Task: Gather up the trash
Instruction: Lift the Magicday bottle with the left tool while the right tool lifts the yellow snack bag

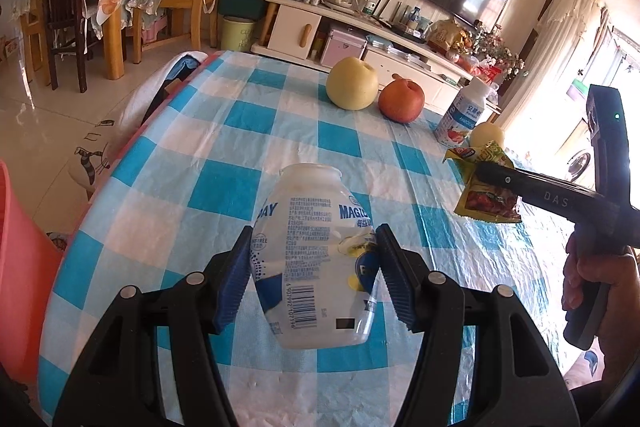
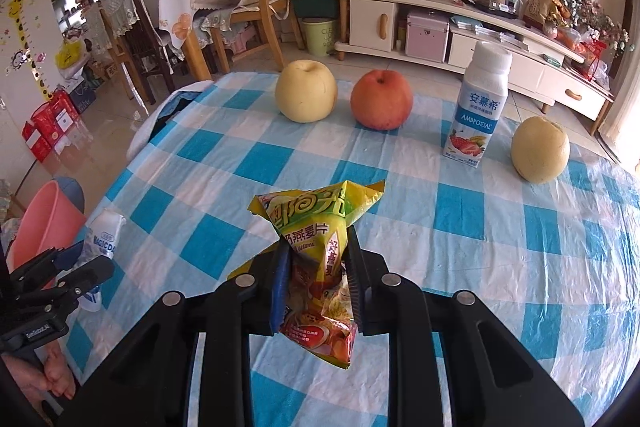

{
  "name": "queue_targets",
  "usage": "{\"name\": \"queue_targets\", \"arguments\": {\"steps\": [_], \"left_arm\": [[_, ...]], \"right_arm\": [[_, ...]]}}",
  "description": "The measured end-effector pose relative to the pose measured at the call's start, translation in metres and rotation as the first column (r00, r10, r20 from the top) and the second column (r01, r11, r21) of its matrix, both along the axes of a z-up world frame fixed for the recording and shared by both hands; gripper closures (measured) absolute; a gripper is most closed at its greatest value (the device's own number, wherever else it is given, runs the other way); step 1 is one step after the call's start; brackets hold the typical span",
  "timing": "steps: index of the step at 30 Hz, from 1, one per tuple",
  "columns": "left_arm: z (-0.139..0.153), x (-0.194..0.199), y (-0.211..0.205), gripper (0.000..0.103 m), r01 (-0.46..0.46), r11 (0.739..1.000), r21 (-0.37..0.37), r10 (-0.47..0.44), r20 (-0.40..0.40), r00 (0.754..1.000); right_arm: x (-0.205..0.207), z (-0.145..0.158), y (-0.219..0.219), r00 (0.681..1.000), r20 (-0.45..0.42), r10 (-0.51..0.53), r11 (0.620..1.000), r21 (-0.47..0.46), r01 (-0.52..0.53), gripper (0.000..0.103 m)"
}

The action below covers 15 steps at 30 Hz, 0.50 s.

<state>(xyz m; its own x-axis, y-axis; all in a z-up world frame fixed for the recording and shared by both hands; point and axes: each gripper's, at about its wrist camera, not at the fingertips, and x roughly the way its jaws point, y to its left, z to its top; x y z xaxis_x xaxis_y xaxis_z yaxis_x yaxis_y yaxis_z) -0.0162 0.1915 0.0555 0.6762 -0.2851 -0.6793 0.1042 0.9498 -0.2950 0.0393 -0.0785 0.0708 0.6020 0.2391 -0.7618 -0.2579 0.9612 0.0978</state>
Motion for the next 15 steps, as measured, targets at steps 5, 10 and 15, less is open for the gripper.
{"name": "queue_targets", "arguments": {"steps": [5,10,15], "left_arm": [[0.008,-0.009,0.008,0.041,-0.012,1.0,-0.023,0.013,0.027,1.0],[0.017,-0.019,0.022,0.041,-0.042,0.998,-0.052,0.044,0.056,0.997],[0.024,-0.03,0.047,0.041,-0.118,0.989,-0.091,0.126,0.08,0.989]], "right_arm": [[-0.019,0.02,0.018,0.999,0.036,0.029,0.999,0.042,-0.03,0.077],[-0.037,0.037,0.04,0.995,0.071,0.074,0.994,0.074,-0.079,0.077],[-0.05,0.055,0.068,0.986,0.108,0.125,0.984,0.111,-0.137,0.077]]}}
